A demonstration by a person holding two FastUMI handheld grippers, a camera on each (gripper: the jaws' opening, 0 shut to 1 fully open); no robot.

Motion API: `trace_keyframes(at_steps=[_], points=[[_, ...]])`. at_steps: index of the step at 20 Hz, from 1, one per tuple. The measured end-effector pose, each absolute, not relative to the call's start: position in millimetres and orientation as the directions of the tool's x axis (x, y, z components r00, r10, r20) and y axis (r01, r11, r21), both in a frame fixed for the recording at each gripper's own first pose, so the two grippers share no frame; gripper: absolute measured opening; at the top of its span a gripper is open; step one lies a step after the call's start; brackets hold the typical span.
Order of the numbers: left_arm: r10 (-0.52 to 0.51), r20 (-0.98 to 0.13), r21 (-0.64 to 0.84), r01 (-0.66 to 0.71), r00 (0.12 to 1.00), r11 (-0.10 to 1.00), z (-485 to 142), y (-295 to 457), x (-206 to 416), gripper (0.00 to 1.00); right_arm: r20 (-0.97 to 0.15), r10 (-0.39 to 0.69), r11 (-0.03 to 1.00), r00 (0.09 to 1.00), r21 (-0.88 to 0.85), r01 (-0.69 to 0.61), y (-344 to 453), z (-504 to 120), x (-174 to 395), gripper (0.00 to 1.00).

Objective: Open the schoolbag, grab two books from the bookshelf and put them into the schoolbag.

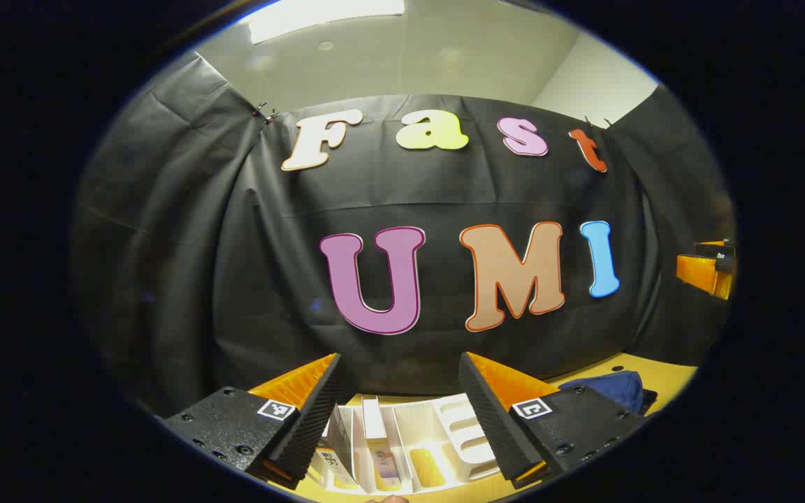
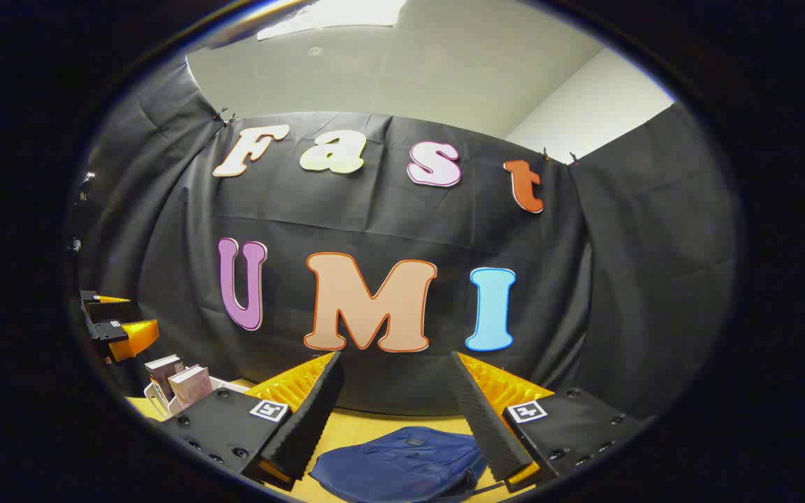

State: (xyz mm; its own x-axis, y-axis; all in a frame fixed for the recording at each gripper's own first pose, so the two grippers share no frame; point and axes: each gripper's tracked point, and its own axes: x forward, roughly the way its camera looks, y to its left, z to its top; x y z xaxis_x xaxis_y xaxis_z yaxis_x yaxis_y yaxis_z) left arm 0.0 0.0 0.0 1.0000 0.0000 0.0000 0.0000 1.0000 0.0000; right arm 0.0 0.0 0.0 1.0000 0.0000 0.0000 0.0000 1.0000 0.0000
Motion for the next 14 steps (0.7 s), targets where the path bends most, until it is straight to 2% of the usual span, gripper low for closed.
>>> trace_keyframes(at_steps=[2,3,6,7,8,10,12,13,14], points=[[0.026,-0.004,0.003,-0.026,1.0,1.0,-1.8,-5.4,1.6,0.97,-0.007,0.029,1.0,1.0,0.0,-0.029,-3.0,-8.9,8.6,0.97],[0.041,-0.009,0.016,-0.041,0.999,0.999,-3.9,-7.2,2.6,0.96,-0.013,0.048,0.999,0.999,-0.001,-0.048,-1.5,-15.3,11.5,1.0],[0.079,-0.018,0.054,-0.078,0.997,0.995,-10.8,-9.2,4.4,0.99,-0.032,0.113,0.994,0.993,0.01,-0.113,1.6,-30.7,19.6,1.0],[0.095,-0.022,0.055,-0.094,0.995,0.994,-12.7,-7.1,5.3,0.99,-0.033,0.123,0.992,0.992,0.011,-0.122,2.4,-33.4,24.4,0.93],[0.103,-0.031,0.05,-0.101,0.994,0.994,-16.6,-5.7,5.9,0.99,-0.04,0.119,0.993,0.992,0.009,-0.119,1.4,-35.4,28.7,0.92],[0.084,-0.026,0.049,-0.082,0.996,0.995,-14.7,-6.4,9.7,0.96,-0.037,0.089,0.996,0.995,0.02,-0.088,2.2,-35.1,34.7,0.98],[0.078,-0.017,0.062,-0.077,0.997,0.995,-13.2,2.0,16.5,0.99,-0.01,0.086,0.995,0.996,0.042,-0.085,15.1,-29.6,39.4,0.97],[0.083,-0.014,0.052,-0.082,0.996,0.995,-11.3,6.9,20.5,0.96,-0.005,0.086,0.996,0.996,0.036,-0.086,20.7,-29.9,43.2,0.97],[0.092,-0.019,0.041,-0.091,0.996,0.995,-13.7,11.2,23.0,0.99,-0.007,0.097,0.995,0.995,0.025,-0.097,28.3,-30.7,46.4,1.0]])
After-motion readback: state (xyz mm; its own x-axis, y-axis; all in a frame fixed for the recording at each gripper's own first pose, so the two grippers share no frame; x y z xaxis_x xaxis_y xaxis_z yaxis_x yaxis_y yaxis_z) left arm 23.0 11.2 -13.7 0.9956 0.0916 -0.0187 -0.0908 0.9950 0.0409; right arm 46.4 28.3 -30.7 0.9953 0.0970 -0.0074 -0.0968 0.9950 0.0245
